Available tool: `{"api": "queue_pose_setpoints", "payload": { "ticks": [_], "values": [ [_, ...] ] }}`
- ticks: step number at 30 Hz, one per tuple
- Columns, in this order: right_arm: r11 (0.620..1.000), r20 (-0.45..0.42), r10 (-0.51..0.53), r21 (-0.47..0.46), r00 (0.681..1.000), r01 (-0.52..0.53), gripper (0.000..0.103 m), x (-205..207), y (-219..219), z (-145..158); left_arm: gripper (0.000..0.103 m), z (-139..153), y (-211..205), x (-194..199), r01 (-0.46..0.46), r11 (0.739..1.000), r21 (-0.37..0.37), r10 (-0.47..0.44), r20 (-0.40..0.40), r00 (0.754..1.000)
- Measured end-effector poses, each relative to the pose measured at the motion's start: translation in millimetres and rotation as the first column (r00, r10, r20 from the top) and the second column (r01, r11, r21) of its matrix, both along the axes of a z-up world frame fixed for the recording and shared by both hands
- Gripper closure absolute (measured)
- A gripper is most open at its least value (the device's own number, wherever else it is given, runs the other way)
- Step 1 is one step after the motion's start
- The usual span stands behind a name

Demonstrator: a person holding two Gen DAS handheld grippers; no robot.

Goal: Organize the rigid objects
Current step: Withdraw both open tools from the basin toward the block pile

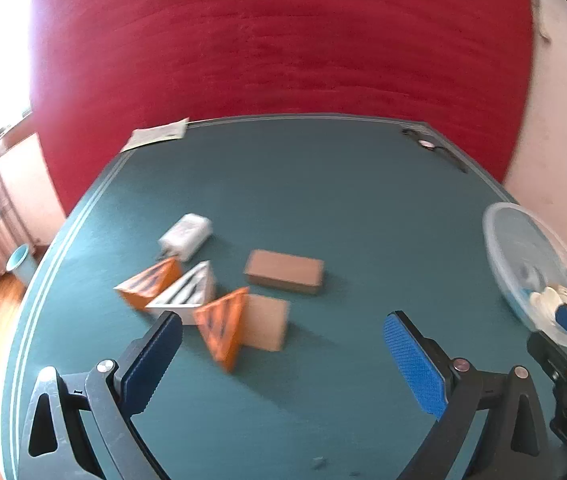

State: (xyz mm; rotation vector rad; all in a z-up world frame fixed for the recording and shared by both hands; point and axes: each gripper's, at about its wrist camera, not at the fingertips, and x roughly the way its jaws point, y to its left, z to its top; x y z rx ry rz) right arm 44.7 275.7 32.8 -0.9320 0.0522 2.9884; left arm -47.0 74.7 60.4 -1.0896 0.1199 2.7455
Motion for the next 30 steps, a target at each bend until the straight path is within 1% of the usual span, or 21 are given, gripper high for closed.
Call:
{"api": "queue_pose_setpoints", "payload": {
  "ticks": [8, 11, 14, 16, 22, 30],
  "values": [
    [0.996, 0.054, 0.081, -0.037, 0.995, -0.079, 0.037, -7, -21, -6, 0.001, -7, -42, -4, -0.080, 0.997, -0.023, 0.080, 0.007, 0.997],
    [0.992, 0.066, 0.118, -0.047, 0.991, -0.115, 0.037, -11, -32, -6, 0.001, -17, -55, -5, -0.103, 0.994, -0.043, 0.104, 0.025, 0.994],
    [0.985, 0.082, 0.165, -0.072, 0.983, -0.159, 0.037, -17, -45, -6, 0.001, -25, -66, -7, -0.125, 0.991, -0.042, 0.127, 0.048, 0.991],
    [0.978, 0.095, 0.195, -0.091, 0.976, -0.187, 0.037, -23, -56, -6, 0.001, -27, -69, -7, -0.130, 0.991, -0.041, 0.132, 0.052, 0.990],
    [0.965, 0.125, 0.245, -0.124, 0.962, -0.229, 0.037, -43, -81, -10, 0.001, -23, -77, -3, -0.117, 0.992, -0.040, 0.119, 0.035, 0.992],
    [0.956, 0.171, 0.278, -0.141, 0.945, -0.256, 0.037, -70, -112, -15, 0.001, -28, -97, -5, -0.140, 0.989, -0.036, 0.142, 0.048, 0.989]
  ]
}}
